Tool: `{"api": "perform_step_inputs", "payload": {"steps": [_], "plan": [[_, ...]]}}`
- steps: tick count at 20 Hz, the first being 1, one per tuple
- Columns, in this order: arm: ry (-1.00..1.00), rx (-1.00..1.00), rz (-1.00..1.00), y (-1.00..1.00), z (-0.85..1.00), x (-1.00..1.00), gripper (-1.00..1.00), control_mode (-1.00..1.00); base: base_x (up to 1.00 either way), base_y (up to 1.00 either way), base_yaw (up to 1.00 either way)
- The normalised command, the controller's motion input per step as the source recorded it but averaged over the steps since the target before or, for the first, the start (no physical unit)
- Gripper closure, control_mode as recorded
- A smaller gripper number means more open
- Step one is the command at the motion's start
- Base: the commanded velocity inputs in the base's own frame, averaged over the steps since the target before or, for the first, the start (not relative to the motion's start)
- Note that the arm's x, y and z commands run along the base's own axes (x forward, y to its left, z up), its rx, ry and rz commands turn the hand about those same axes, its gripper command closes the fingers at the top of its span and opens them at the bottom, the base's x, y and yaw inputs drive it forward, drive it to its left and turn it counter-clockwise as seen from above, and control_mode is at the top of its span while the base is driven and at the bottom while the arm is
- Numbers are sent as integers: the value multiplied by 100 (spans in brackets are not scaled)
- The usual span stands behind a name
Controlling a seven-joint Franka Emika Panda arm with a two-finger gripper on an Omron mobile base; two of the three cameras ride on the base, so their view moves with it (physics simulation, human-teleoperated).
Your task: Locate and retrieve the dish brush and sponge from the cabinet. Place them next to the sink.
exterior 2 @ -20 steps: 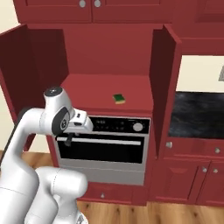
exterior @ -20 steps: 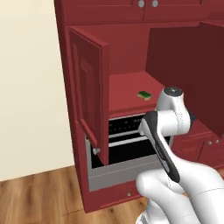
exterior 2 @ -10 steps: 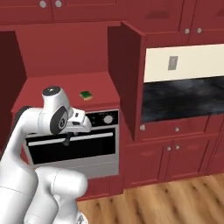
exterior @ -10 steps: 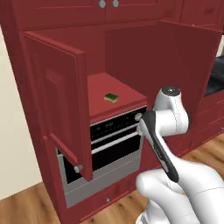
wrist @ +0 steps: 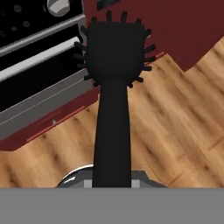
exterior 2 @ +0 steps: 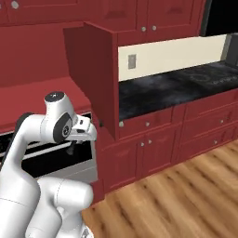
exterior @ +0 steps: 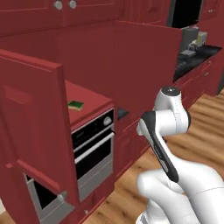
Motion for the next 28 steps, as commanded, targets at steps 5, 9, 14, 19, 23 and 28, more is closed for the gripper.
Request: {"api": "perform_step_inputs", "payload": {"steps": [5, 9, 14, 19, 23, 28], "plan": [[0, 0, 0, 0, 0, 0, 100, 100, 0, 0, -49], [0, 0, 0, 0, 0, 0, 100, 100, 0, 0, -50], [0, 0, 0, 0, 0, 0, 100, 100, 0, -1, -48], [0, 0, 0, 0, 0, 0, 100, 100, 0, -17, -44], [0, 0, 0, 0, 0, 0, 100, 100, 0, -21, -42], [0, 0, 0, 0, 0, 0, 100, 100, 0, 0, -49]]}}
